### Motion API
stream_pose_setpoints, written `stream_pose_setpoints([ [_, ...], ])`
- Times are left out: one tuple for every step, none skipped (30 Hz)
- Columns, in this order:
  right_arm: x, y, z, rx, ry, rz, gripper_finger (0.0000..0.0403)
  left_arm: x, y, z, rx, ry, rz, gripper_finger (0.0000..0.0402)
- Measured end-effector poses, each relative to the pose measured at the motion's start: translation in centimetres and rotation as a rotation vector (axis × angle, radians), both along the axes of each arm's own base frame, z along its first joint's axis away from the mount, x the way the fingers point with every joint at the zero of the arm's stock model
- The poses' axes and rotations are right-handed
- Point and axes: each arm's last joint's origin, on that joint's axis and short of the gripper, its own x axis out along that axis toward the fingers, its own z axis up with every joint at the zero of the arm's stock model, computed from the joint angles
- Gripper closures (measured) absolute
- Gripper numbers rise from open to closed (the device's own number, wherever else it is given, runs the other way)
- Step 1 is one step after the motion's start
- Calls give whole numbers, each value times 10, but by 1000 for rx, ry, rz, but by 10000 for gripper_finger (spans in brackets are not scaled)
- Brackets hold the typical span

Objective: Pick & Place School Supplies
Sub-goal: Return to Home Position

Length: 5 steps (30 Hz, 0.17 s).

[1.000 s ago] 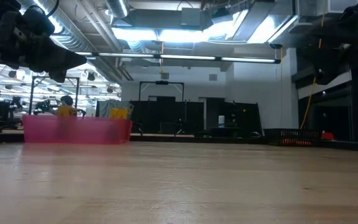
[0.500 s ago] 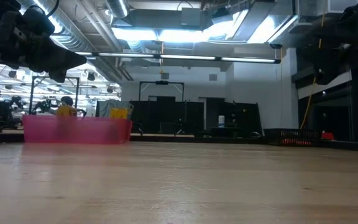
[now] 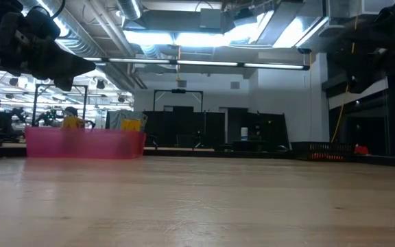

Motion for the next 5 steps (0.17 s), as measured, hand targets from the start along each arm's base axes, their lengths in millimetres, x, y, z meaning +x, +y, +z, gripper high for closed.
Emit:
stream_pose_setpoints([
  [0,0,0,0,0,0,176,0,0,0,0,0,0,389],
  [0,0,0,0,0,0,176,0,0,0,0,0,0,389],
  [0,0,0,0,0,0,176,0,0,0,0,0,0,390],
  [0,0,0,0,0,0,176,0,0,0,0,0,0,391],
  [0,0,0,0,0,0,176,0,0,0,0,0,0,391],
])
